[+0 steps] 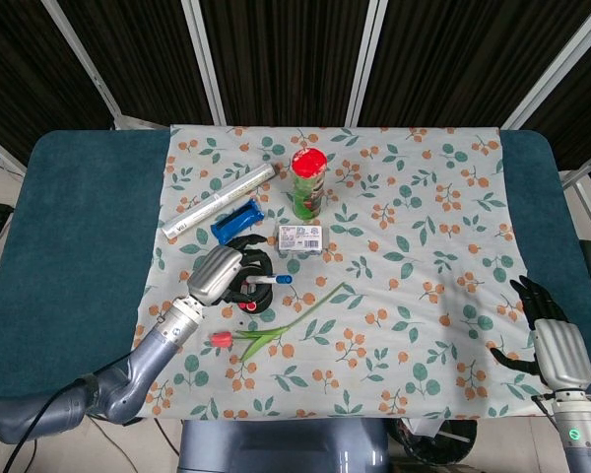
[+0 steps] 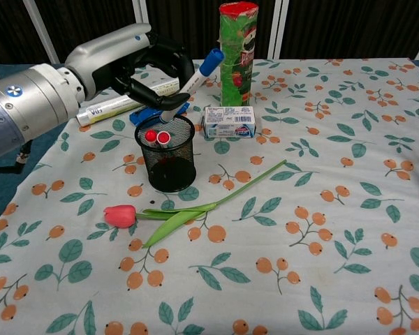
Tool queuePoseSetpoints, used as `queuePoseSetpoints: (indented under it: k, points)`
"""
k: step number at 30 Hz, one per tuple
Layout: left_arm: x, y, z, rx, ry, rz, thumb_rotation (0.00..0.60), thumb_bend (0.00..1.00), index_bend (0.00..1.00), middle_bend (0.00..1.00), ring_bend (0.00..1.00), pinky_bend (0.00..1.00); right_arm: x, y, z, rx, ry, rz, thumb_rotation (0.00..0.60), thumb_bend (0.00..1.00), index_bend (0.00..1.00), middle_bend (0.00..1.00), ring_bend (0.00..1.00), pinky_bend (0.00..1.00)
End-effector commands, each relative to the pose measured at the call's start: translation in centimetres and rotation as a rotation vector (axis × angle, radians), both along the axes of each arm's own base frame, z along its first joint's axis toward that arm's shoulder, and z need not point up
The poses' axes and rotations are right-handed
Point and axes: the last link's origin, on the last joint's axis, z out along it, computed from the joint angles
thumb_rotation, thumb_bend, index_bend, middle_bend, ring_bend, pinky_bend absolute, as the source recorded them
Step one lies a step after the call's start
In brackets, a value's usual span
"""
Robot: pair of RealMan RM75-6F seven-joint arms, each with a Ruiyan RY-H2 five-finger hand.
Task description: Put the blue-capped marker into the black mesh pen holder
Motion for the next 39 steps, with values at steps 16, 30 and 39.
queuePoseSetpoints:
  k: [16,30,39]
  points:
    - [-3.0,0.3,-1.6,-0.08,0.003,0.071,0.6,0.31,0.38,0.33,0.11,0.16,0.0,0.0,0.0,-0.001,0.003,-0.006,0.6,0.22,0.07,0.0,0.0,0.18]
    - [-4.1,-0.6,3.8,0.051,-0.054,0.025,0.6,0.3,0.3,0.24,0.08,0.13,0.0,0.0,0.0,0.001,0.009,-0.001,0.6,0.22,0.07,0.0,0.0,0.18]
    - [-10.5,-4.3,11.1,0.368,0.346,0.045,0.6,0.15,0.08,0.04,0.0,0.01,0.1,0.1,0.0,0.0,0.023,0.018,0.6,0.22,0.07,0.0,0.0,0.18]
